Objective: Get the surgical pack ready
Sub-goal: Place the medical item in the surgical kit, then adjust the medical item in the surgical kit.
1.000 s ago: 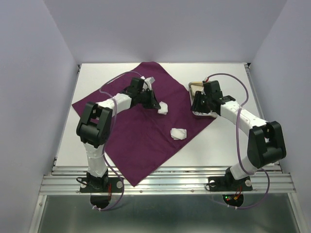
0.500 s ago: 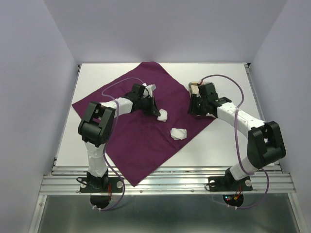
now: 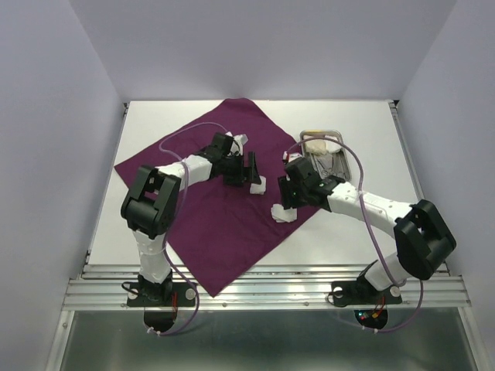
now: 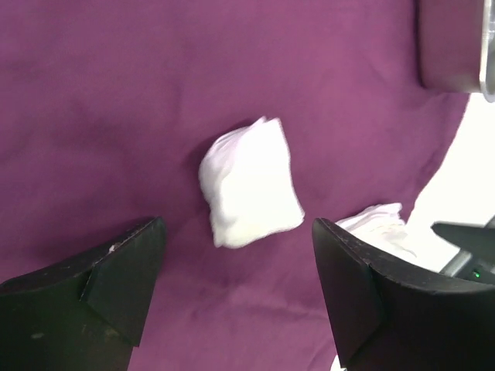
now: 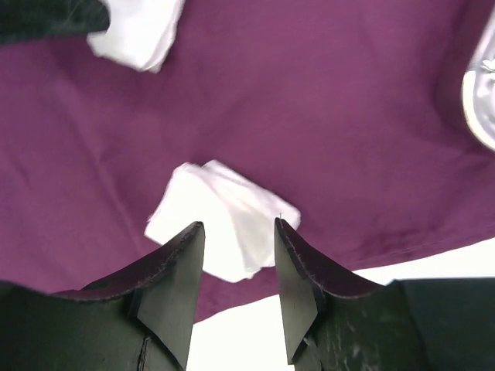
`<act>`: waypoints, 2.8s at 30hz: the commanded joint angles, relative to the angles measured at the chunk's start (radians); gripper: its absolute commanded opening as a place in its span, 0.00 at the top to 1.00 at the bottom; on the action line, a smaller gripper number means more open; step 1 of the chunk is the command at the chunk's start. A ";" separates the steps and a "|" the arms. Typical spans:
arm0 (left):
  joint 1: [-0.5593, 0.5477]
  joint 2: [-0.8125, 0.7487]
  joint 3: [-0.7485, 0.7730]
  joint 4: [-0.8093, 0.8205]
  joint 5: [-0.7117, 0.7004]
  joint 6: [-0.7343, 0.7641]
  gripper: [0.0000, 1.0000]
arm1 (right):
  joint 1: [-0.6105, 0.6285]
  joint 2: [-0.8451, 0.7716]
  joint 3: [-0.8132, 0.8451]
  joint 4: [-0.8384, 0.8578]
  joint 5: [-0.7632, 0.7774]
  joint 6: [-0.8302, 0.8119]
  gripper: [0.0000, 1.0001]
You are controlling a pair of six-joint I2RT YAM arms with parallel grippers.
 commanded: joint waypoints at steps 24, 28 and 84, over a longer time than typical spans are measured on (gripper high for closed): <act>0.200 -0.377 0.062 -0.232 -0.163 -0.014 0.11 | 0.369 0.026 -0.058 0.003 0.352 -0.076 0.50; 0.208 -0.383 0.050 -0.226 -0.158 -0.012 0.11 | 0.379 0.040 -0.061 0.002 0.381 -0.102 0.50; 0.216 -0.388 -0.008 -0.186 -0.113 -0.005 0.12 | 0.489 0.268 0.035 0.023 0.651 -0.191 0.48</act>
